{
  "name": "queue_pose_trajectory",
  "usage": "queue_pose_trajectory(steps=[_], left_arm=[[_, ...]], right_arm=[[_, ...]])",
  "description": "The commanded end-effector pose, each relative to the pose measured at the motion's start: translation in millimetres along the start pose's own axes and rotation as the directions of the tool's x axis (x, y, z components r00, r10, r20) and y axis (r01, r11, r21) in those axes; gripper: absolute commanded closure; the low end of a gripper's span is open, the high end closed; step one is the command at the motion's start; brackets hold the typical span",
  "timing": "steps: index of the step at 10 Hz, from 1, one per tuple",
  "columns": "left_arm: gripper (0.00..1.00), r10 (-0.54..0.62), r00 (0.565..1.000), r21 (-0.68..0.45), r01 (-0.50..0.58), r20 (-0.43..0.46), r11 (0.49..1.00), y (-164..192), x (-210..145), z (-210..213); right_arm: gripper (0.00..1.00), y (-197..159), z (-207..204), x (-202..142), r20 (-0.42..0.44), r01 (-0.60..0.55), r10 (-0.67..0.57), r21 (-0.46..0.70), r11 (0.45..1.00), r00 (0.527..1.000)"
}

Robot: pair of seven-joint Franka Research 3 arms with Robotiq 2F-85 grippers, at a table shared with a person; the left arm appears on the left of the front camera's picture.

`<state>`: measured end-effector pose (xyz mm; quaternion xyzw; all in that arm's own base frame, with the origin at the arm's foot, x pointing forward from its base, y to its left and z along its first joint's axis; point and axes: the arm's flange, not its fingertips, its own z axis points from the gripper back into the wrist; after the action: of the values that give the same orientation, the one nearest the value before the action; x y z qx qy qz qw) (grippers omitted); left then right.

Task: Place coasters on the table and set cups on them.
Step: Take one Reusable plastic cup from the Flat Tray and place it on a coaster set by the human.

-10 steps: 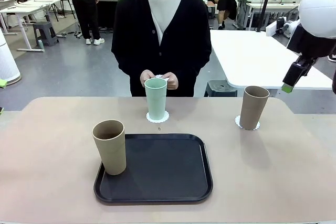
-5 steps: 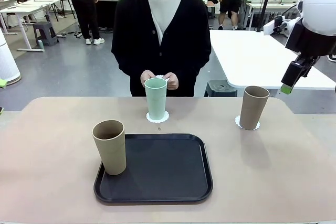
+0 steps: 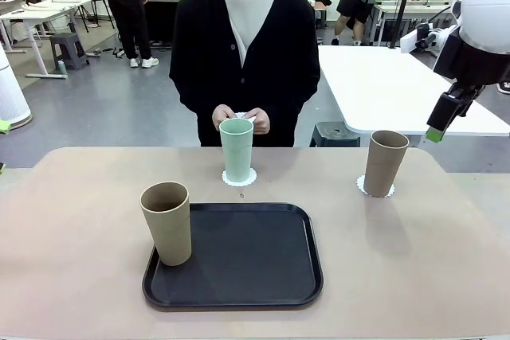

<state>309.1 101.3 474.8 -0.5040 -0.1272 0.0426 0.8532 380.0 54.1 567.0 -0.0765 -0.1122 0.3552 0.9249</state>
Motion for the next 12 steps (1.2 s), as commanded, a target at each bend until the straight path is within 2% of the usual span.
queue_pose_trajectory(steps=[1,4,5,6,7,8,9,10,11,12], left_arm=[[0.00,-0.004,1.000,-0.010,0.004,0.001,1.000,0.0,-1.4,0.5],[0.00,-0.004,1.000,-0.010,0.004,0.001,1.000,0.0,-1.4,0.5],[0.00,-0.004,1.000,-0.010,0.004,0.001,1.000,0.0,-1.4,0.5],[0.00,-0.004,1.000,-0.010,0.004,0.001,1.000,0.0,-1.4,0.5],[0.00,-0.004,1.000,-0.010,0.004,0.001,1.000,0.0,-1.4,0.5],[0.00,-0.004,1.000,-0.010,0.004,0.001,1.000,0.0,-1.4,0.5],[0.00,-0.004,1.000,-0.010,0.004,0.001,1.000,0.0,-1.4,0.5],[0.00,-0.004,1.000,-0.010,0.004,0.001,1.000,0.0,-1.4,0.5],[0.00,-0.004,1.000,-0.010,0.004,0.001,1.000,0.0,-1.4,0.5],[0.00,-0.004,1.000,-0.010,0.004,0.001,1.000,0.0,-1.4,0.5]], right_arm=[[0.00,-1.8,-2.5,1.3,-0.004,-0.005,0.005,-0.027,1.000,1.000],[0.00,0.1,0.0,0.1,0.001,-0.001,0.001,0.002,1.000,1.000],[0.00,-33.8,5.3,-31.5,0.075,0.198,-0.223,0.255,0.947,0.972],[0.00,-70.3,5.2,-55.6,0.079,0.309,-0.381,0.445,0.841,0.921],[0.00,-104.1,0.1,-76.6,0.062,0.367,-0.486,0.575,0.731,0.872],[0.00,-133.1,-7.2,-98.4,0.039,0.408,-0.568,0.656,0.635,0.822],[0.00,-159.9,-16.5,-124.4,-0.002,0.399,-0.585,0.734,0.549,0.811],[0.00,-181.2,-21.9,-149.8,0.004,0.352,-0.618,0.819,0.453,0.786],[0.00,-199.1,-32.5,-174.5,-0.020,0.342,-0.639,0.857,0.385,0.769],[0.00,-210.5,-47.4,-193.2,-0.043,0.342,-0.647,0.874,0.344,0.762]])
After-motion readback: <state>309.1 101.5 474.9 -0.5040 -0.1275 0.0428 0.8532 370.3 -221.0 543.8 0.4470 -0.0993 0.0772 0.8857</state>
